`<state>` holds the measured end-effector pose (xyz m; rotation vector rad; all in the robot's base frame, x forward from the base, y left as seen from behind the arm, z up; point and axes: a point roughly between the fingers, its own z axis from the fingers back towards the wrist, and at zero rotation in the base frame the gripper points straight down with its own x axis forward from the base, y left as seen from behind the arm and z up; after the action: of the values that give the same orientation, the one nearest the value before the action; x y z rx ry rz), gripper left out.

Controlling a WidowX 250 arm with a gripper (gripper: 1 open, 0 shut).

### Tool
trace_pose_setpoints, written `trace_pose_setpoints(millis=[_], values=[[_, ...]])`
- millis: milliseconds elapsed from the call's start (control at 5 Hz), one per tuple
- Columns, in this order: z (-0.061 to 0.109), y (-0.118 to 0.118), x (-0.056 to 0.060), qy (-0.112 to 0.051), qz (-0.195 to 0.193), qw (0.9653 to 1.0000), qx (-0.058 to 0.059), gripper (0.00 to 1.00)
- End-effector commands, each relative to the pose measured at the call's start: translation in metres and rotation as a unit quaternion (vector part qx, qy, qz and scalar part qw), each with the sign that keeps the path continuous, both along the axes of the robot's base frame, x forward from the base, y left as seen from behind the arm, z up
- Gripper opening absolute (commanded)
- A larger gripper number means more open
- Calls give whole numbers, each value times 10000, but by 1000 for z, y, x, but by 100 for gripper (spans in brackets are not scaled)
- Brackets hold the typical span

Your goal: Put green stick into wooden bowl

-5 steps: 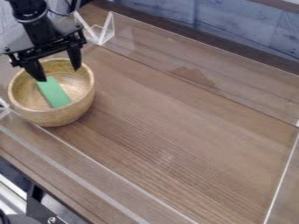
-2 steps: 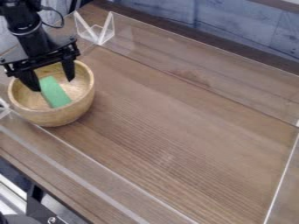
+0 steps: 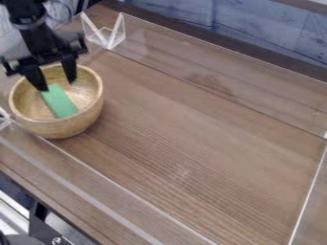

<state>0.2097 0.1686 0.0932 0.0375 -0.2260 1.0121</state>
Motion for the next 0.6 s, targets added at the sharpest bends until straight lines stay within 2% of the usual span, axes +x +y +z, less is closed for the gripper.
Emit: trace_pose_setpoints(millis=[0,200,400], values=[[39,18,10,-180,-224,9995,158,100],[44,1,13,-242,-285,9993,55,100],[42,-14,15,-274,-316,9991,-10,100]])
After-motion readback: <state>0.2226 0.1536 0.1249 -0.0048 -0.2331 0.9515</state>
